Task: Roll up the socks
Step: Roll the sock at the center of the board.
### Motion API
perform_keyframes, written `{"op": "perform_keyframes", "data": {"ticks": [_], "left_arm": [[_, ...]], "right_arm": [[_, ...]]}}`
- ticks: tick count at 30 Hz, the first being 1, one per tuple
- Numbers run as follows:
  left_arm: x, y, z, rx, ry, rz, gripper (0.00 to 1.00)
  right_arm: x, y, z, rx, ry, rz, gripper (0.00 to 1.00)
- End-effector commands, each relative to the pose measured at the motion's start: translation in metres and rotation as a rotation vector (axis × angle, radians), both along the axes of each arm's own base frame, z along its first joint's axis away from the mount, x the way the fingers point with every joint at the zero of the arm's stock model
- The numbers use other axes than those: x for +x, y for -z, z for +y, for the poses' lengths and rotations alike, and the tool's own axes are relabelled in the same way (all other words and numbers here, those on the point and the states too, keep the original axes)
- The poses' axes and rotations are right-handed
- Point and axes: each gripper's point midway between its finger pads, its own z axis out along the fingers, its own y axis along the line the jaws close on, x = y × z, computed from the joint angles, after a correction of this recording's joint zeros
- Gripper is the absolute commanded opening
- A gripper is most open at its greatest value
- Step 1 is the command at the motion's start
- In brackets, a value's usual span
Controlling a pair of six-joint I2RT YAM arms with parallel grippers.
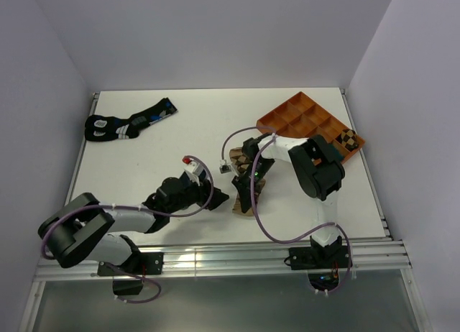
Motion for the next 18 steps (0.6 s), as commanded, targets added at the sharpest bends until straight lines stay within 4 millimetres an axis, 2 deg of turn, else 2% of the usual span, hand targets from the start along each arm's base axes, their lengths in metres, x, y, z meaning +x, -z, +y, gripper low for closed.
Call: {"op": "perform_keyframes", "data": {"ticks": [1, 8, 18], "left_arm": [[-0.009, -0.043, -0.028, -0.13, 0.155, -0.136, 0.6], [-0.024, -0.024, -0.049, -0.133, 0.262, -0.101, 0.61], [-0.026, -0.006, -0.068, -0.115, 0.314, -0.077, 0.61]], "right_arm": [[0.005, -0.012, 0.002, 0.029, 0.024, 0.021, 0.18], [0.007, -0.012, 0.0, 0.024, 0.049, 0.056, 0.18], [0.008, -0.012, -0.003, 0.02, 0.053, 0.062, 0.17]]}}
